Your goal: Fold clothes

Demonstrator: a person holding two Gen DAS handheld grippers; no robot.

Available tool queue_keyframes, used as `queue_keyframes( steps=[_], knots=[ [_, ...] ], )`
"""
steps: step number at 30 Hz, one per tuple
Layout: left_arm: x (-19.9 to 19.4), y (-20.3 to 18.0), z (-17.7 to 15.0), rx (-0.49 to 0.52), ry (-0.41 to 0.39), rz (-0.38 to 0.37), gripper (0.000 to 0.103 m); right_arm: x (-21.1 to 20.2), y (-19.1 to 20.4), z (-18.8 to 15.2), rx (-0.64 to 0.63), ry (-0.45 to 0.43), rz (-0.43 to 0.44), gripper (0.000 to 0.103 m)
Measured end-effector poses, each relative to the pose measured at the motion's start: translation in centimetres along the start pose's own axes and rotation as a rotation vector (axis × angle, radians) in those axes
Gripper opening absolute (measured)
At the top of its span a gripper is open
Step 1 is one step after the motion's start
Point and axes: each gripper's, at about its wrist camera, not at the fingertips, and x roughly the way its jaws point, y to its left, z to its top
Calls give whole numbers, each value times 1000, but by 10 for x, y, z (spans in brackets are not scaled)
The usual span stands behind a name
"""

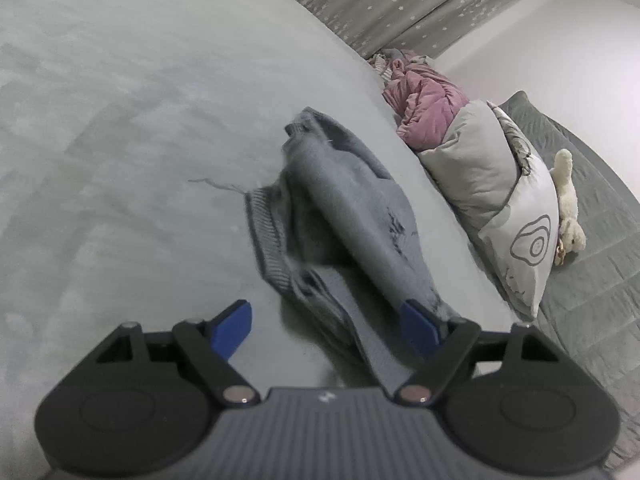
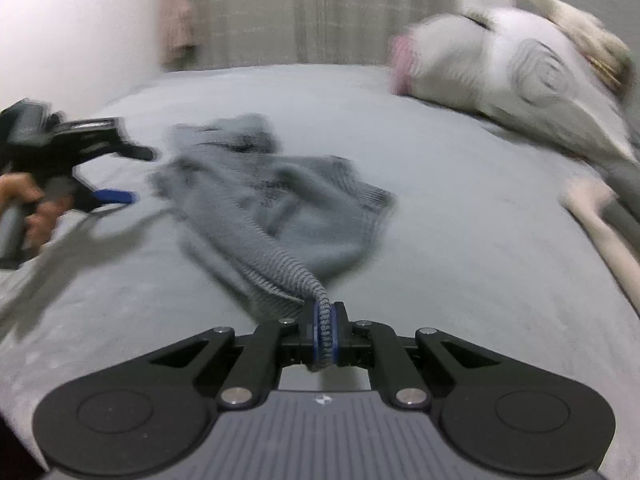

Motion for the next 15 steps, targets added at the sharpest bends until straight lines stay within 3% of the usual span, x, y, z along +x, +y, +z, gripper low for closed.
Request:
queue_keyframes(
  steps=[3, 5, 6, 9, 13, 15],
  knots=[
    [2, -3, -2, 26, 7, -7, 73, 3, -16, 0, 31, 13, -65, 5],
    [5, -3, -1, 8, 31, -35, 58, 6, -23, 2, 45, 13, -114, 5],
    [4, -3, -1, 5, 32, -40, 56, 6, -26, 2, 63, 11, -111, 5],
    [-1, -9, 2, 10, 6, -58, 55, 2, -33, 5, 128, -9, -72, 8],
    [-8, -10, 11, 16, -39, -96, 55, -3, -28, 3, 124, -25, -66, 20],
    [-8, -10, 13, 3, -30, -124, 53, -4, -23, 1, 118, -40, -52, 20]
  ],
)
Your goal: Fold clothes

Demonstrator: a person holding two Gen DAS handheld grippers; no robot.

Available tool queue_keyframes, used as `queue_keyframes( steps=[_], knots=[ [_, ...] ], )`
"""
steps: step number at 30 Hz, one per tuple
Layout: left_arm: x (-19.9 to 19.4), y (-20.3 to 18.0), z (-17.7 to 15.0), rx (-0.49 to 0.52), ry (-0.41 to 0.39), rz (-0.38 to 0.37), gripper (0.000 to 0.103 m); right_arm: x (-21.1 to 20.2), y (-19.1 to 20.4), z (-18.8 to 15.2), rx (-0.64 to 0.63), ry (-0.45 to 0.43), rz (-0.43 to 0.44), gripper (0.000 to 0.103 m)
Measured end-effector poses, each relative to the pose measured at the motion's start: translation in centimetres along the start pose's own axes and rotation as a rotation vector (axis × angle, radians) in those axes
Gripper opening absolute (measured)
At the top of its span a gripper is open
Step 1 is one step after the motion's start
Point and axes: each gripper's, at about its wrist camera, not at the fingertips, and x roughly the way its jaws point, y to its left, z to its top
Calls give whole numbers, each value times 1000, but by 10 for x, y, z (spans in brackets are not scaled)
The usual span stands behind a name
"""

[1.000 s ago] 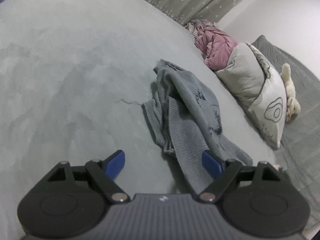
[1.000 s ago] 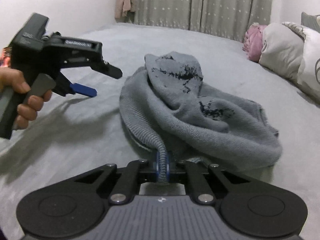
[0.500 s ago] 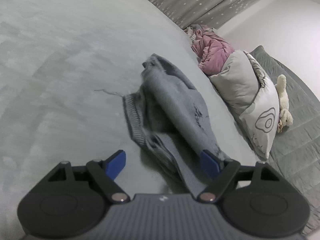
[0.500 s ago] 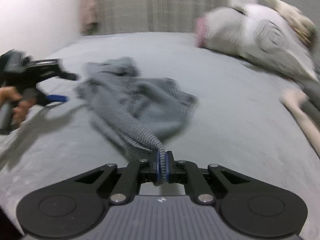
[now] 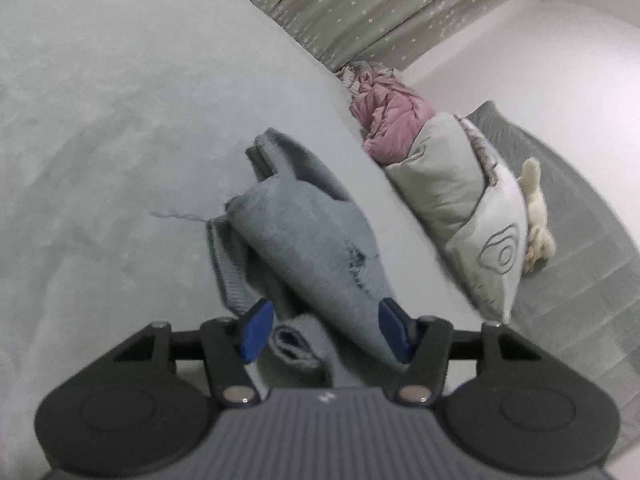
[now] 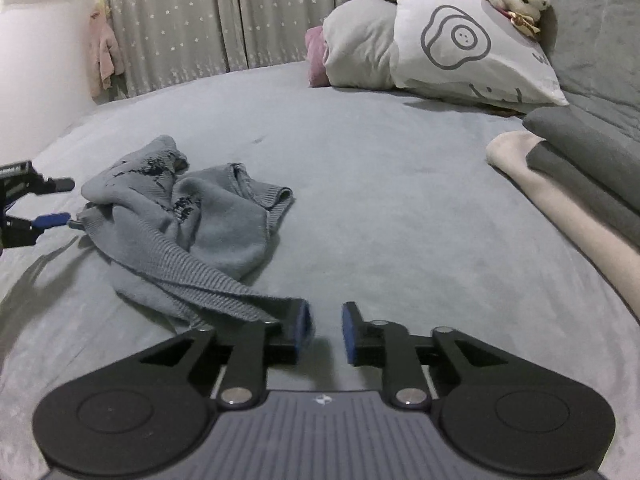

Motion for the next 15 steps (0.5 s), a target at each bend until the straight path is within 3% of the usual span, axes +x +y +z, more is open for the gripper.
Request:
queue_keyframes(
  steps=[3, 7, 10, 12, 13, 15],
  knots=[
    [3, -5, -1, 23, 22, 0, 52, 2, 13, 2, -29, -29, 46, 20],
    [10, -4, -4, 53, 34, 89, 54, 7, 48, 9, -118, -37, 73, 21],
    [13, 4, -4, 33, 65, 95, 54, 15, 61, 15, -125, -28, 83, 24],
    [14, 3, -4, 64, 81, 65, 44, 18, 64, 17, -132, -32, 85, 29],
    [14, 1, -5, 94, 88, 50, 26, 19, 64, 18, -140, -32, 86, 34],
    [16, -2, -5, 131, 106, 46, 20, 20, 62, 15, -150, -28, 84, 38]
  ],
)
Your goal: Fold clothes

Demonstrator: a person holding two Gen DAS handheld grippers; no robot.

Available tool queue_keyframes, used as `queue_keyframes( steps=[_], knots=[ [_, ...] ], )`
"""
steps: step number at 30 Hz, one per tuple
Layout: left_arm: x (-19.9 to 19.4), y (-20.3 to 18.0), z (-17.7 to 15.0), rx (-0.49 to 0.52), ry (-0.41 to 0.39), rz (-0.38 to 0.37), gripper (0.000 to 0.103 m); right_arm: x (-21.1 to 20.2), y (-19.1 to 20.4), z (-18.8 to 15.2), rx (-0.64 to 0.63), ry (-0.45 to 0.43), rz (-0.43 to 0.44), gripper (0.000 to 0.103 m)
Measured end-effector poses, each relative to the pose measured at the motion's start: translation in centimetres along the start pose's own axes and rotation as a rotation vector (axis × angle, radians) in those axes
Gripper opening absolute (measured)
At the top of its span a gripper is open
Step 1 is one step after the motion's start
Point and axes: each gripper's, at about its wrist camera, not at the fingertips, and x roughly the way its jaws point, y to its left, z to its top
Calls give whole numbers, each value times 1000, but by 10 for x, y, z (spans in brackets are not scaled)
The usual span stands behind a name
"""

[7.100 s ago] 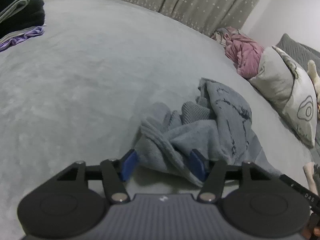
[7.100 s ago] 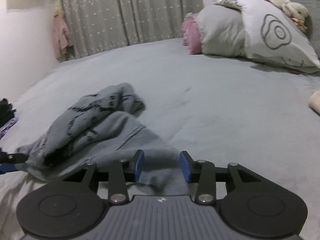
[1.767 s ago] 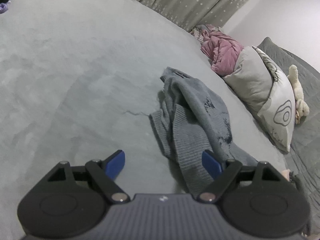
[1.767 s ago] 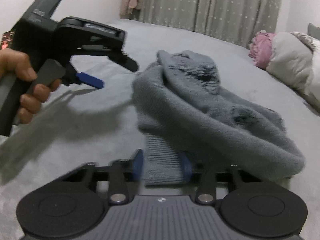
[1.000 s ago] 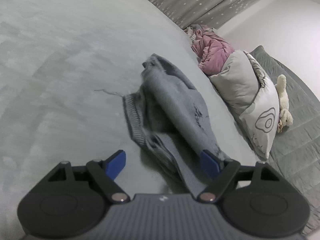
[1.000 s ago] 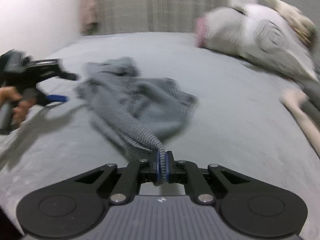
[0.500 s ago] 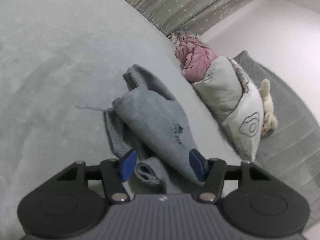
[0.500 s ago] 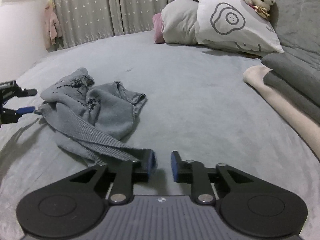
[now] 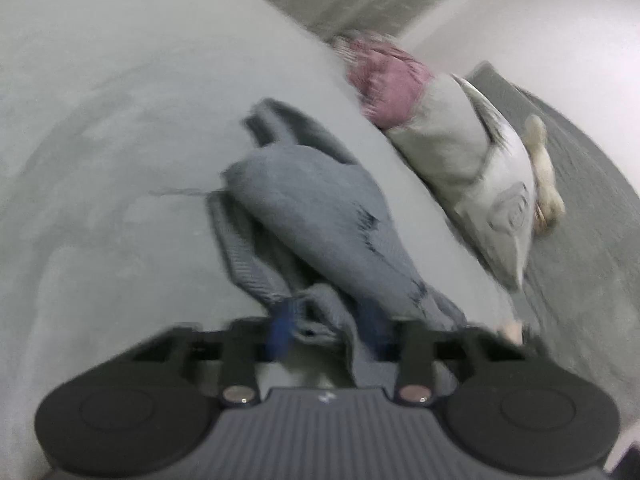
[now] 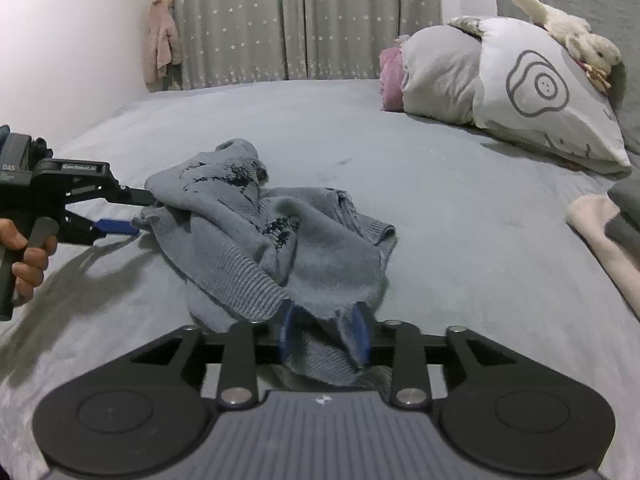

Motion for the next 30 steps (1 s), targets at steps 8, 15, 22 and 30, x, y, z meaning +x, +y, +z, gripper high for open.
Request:
queue_keyframes(
  steps=[8, 15, 22, 30],
  knots=[
    [14, -6, -9, 143, 55, 35, 36, 3, -22, -31, -3, 76, -22, 47],
    [21, -15, -23, 181, -30, 89, 11, 19, -33, -22, 88, 64, 14, 52],
    [-32, -47, -18, 284, -243, 224, 5, 21, -29, 13, 156, -22, 120, 16],
    [-128, -68, -23, 377, -299, 329, 5, -21, -33, 37, 202, -173, 164, 8]
  ],
)
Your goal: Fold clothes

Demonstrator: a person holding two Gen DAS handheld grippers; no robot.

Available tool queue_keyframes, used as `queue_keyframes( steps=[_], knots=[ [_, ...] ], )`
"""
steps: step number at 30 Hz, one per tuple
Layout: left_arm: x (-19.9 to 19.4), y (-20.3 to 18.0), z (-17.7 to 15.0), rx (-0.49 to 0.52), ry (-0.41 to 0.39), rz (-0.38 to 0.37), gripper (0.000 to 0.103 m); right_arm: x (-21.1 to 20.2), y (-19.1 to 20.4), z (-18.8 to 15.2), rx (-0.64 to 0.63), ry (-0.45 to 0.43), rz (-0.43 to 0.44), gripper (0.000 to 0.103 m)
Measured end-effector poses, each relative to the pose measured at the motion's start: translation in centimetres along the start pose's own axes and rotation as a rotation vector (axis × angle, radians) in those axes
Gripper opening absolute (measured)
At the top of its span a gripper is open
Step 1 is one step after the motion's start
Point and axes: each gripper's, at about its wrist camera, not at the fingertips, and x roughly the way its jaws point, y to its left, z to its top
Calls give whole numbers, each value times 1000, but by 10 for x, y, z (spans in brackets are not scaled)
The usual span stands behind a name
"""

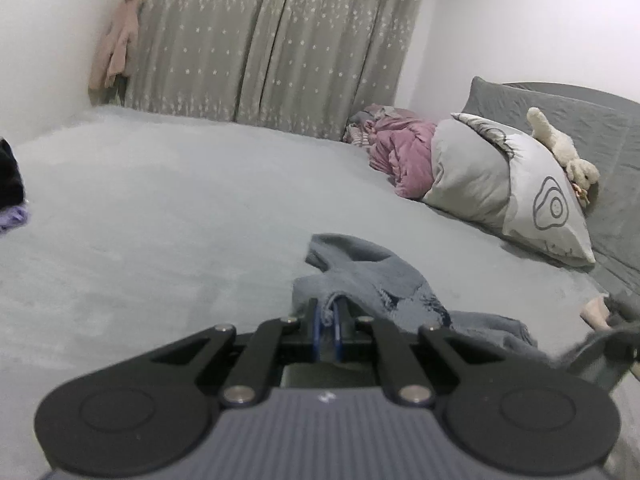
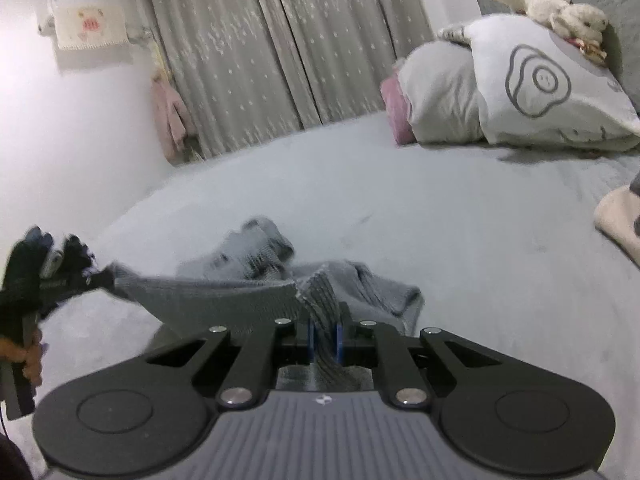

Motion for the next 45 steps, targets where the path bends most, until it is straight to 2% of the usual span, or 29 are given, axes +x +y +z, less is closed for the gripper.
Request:
queue_keyframes(
  steps=[1, 3, 4, 10, 16, 21, 24, 25, 26, 27, 28, 29, 30, 31, 32, 34, 36, 38, 42, 45],
  knots=[
    [-17, 2, -1, 16, 10, 0, 5, -7, 3, 0, -7, -11, 6, 8],
    [-26, 2, -2, 26, 25, 2, 5, -18, 8, -1, -12, -18, 21, 8],
    [-36, 4, -5, 27, 58, -1, 5, -22, 9, -2, -12, -13, 27, 8],
    [-41, 11, -24, -36, 177, 14, 5, -49, 18, -19, -45, 31, -15, 8],
    [-42, -9, -47, 65, 266, 39, 5, -58, 24, -43, -140, 113, -15, 8],
    [-41, -15, -63, 135, 367, 42, 5, -55, 20, -59, -183, 228, 54, 8],
    [-23, -11, -76, 163, 518, 14, 10, -51, 16, -63, -172, 293, 97, 16],
    [-19, -9, -79, 157, 557, 1, 14, -49, 14, -62, -174, 306, 103, 29],
    [-17, -9, -79, 149, 570, -6, 25, -47, 13, -61, -175, 319, 110, 41],
    [-15, -8, -78, 135, 576, -23, 33, -45, 12, -59, -182, 326, 117, 45],
    [-13, -6, -75, 110, 574, -56, 51, -44, 11, -56, -191, 330, 124, 48],
    [-12, -6, -72, 103, 565, -62, 63, -43, 10, -53, -199, 334, 132, 49],
    [-9, -6, -66, 96, 545, -69, 67, -43, 9, -48, -198, 322, 141, 51],
    [-6, -6, -61, 89, 529, -73, 70, -43, 7, -43, -190, 306, 146, 58],
    [-2, -5, -56, 83, 521, -71, 72, -43, 6, -41, -184, 295, 147, 65],
    [16, -1, -41, 48, 509, -60, 76, -37, 4, -32, -164, 260, 135, 72],
    [34, 2, -34, 16, 507, -57, 76, -26, 3, -24, -136, 245, 128, 72],
    [69, 11, -17, -56, 508, -49, 76, -11, 2, -17, -111, 232, 122, 72],
    [117, 17, 0, -92, 500, 2, 76, 23, -8, -2, -67, 183, 46, 72],
    [161, 21, 19, -137, 492, 18, 76, 56, -31, 10, 49, 142, -51, 67]
  ],
)
